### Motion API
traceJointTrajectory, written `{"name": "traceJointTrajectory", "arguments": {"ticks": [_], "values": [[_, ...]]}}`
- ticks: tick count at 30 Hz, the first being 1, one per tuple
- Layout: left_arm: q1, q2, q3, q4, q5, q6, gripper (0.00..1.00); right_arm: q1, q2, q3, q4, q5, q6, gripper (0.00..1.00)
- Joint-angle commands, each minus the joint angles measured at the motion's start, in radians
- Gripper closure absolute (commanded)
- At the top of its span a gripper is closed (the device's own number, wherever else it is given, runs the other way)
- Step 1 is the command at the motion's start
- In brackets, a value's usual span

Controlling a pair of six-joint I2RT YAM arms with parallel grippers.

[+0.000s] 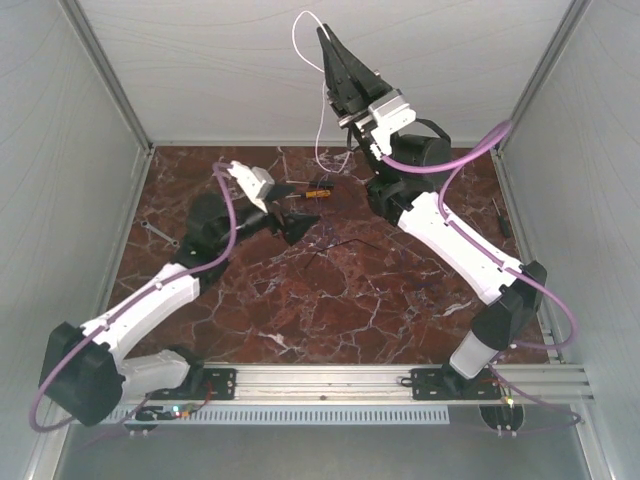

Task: Zip-tie the wires
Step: Untie the cable at the center of the board, then place the cable at the center of the board.

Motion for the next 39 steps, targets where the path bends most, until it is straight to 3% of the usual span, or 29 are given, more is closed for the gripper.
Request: {"name": "traceJointTrajectory", "arguments": {"ticks": [1,11,13,16,17,26,34,39], "values": [[-0.089,0.075,0.111,0.157,-0.005,0.083,0.03,0.013,-0.041,-0.029,0.026,0.021,0.018,1.0],[-0.105,0.182,0.231,0.206,-0.139,0.034,0.29,0.017,-0.079,-0.098,0.03,0.027,0.017,1.0],[-0.105,0.2,0.252,0.202,-0.181,0.044,0.47,0.017,-0.084,-0.105,0.031,0.027,0.017,1.0],[-0.107,0.222,0.276,0.168,-0.215,0.061,0.94,0.017,-0.09,-0.114,0.031,0.029,0.01,1.0],[-0.109,0.223,0.276,0.158,-0.224,0.067,1.0,0.017,-0.093,-0.117,0.03,0.028,0.003,1.0],[-0.111,0.193,0.163,0.114,-0.308,0.08,1.0,0.016,-0.12,-0.107,0.023,0.082,-0.097,1.0],[-0.11,0.3,0.155,-0.008,-0.437,0.139,1.0,0.016,-0.173,-0.056,0.002,0.09,-0.122,1.0],[-0.109,0.385,0.19,-0.053,-0.442,0.145,1.0,0.016,-0.227,-0.092,-0.011,0.094,-0.11,1.0]]}}
